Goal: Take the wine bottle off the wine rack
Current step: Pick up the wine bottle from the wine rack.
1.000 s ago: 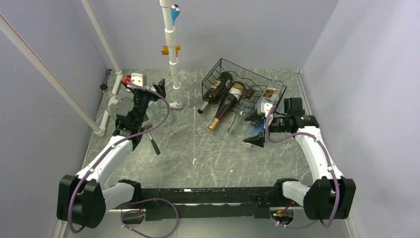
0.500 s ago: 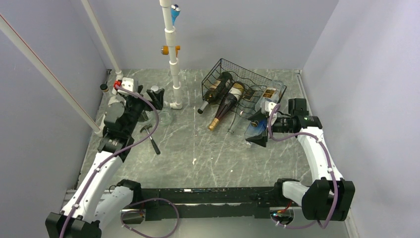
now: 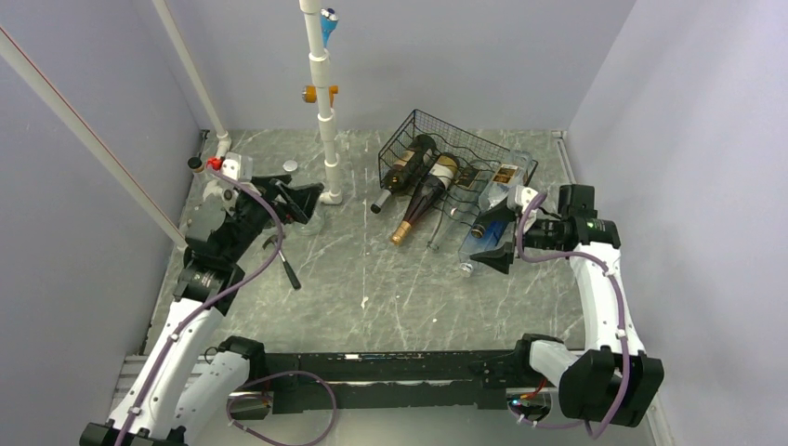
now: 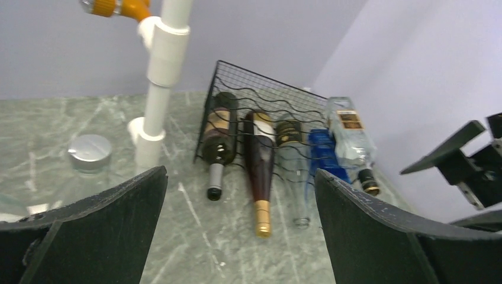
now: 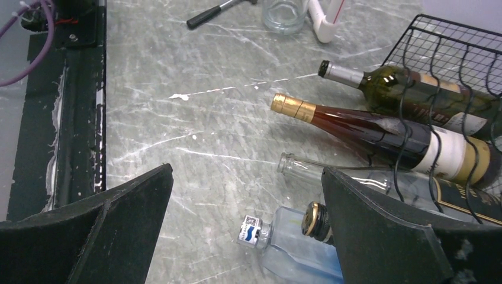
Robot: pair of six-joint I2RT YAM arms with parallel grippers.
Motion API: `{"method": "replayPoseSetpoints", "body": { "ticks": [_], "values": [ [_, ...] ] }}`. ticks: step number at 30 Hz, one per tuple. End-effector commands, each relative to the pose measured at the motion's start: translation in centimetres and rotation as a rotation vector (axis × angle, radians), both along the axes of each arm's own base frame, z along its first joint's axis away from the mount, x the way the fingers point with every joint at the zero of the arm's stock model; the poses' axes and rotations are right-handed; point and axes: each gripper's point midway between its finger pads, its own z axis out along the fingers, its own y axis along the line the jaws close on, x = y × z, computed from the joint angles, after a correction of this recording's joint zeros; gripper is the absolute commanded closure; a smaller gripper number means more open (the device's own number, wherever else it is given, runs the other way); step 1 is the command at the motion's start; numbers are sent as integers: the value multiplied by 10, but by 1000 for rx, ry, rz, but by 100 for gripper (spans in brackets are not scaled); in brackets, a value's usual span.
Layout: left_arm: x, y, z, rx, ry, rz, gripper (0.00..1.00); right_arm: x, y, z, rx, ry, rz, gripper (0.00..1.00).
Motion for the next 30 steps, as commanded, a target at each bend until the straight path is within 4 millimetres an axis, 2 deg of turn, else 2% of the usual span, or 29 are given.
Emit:
{"method": "replayPoseSetpoints", "body": {
  "ticks": [1, 9, 19, 30],
  "values": [
    [-17, -20, 15, -127, -11, -133, 1, -5, -2, 31, 54, -63, -5, 0],
    [-24, -50, 1, -225, 105, -322, 1, -2, -18, 40, 62, -55, -91, 0],
    [-32, -79, -11, -315, 222, -518, 0, 14, -38, 47, 104, 19, -221, 0],
    [-35, -128, -22, -223, 292, -576, 1, 38, -58, 39, 107, 96, -365, 0]
  ]
}}
